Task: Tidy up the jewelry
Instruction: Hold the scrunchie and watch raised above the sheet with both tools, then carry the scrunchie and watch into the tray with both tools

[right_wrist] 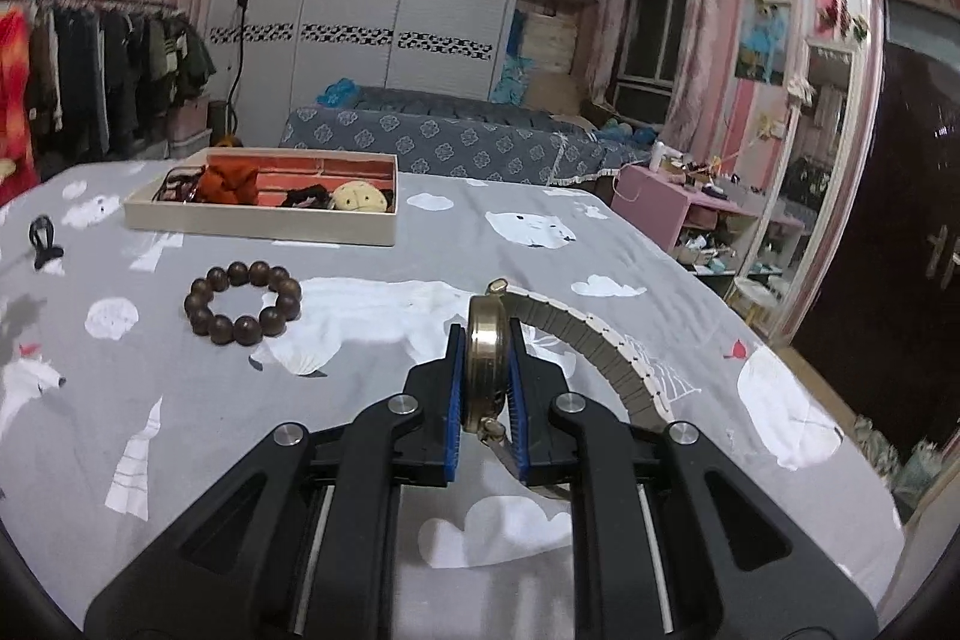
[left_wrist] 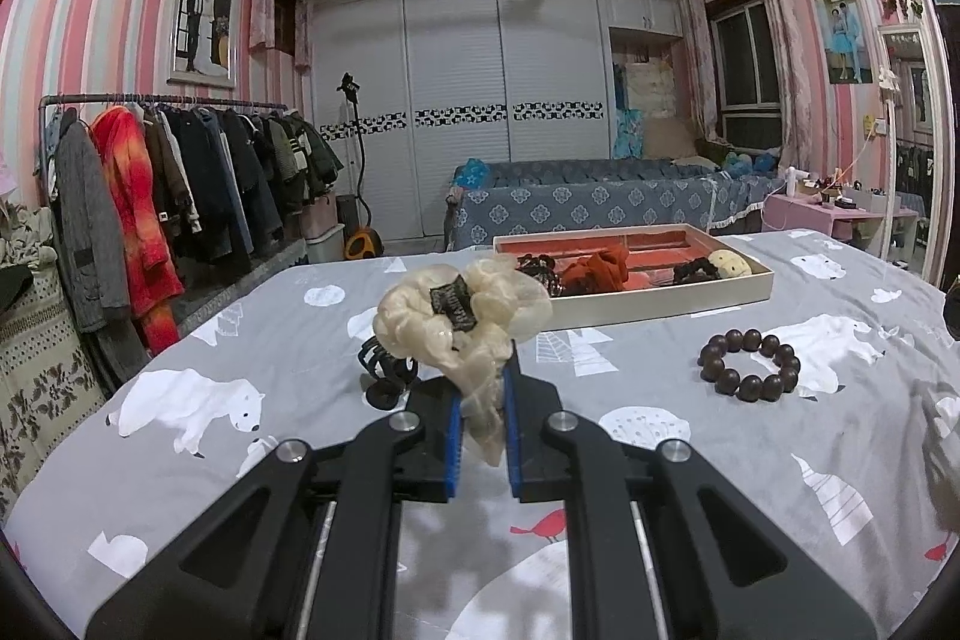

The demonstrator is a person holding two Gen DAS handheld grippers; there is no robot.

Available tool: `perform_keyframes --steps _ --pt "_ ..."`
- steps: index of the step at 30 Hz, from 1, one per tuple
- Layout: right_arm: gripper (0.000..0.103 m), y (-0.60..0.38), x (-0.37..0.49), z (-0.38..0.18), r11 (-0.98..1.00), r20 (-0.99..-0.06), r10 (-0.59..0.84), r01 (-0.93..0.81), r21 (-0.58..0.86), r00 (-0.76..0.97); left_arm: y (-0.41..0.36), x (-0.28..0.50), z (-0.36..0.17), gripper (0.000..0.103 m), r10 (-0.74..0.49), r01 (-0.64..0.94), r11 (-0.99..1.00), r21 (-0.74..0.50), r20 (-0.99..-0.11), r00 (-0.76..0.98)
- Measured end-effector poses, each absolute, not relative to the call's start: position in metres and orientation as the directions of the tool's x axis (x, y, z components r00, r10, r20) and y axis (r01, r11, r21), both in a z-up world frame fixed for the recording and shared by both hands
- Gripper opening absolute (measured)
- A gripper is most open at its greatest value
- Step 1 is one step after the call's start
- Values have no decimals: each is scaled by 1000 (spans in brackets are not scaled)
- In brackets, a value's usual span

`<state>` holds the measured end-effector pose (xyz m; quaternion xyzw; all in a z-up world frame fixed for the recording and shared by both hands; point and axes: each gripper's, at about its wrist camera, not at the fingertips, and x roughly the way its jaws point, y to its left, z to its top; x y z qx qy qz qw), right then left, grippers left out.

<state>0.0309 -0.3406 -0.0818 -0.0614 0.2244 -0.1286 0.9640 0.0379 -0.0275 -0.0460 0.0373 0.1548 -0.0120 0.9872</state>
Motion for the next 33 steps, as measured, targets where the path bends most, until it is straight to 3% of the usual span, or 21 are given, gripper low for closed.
perform_keyframes --steps 16,25,33 --pt "13 -305 34 -87 947 -398 -201 73 -313 895 -20 37 -45 11 -25 40 998 45 -308 951" --pt "13 -296 45 -85 954 -392 -55 -68 -293 918 -28 39 -45 11 22 5 996 86 -310 951" --pt "13 -319 75 -67 974 -431 83 -165 -156 899 -40 57 -16 11 26 -2 998 67 -369 929"
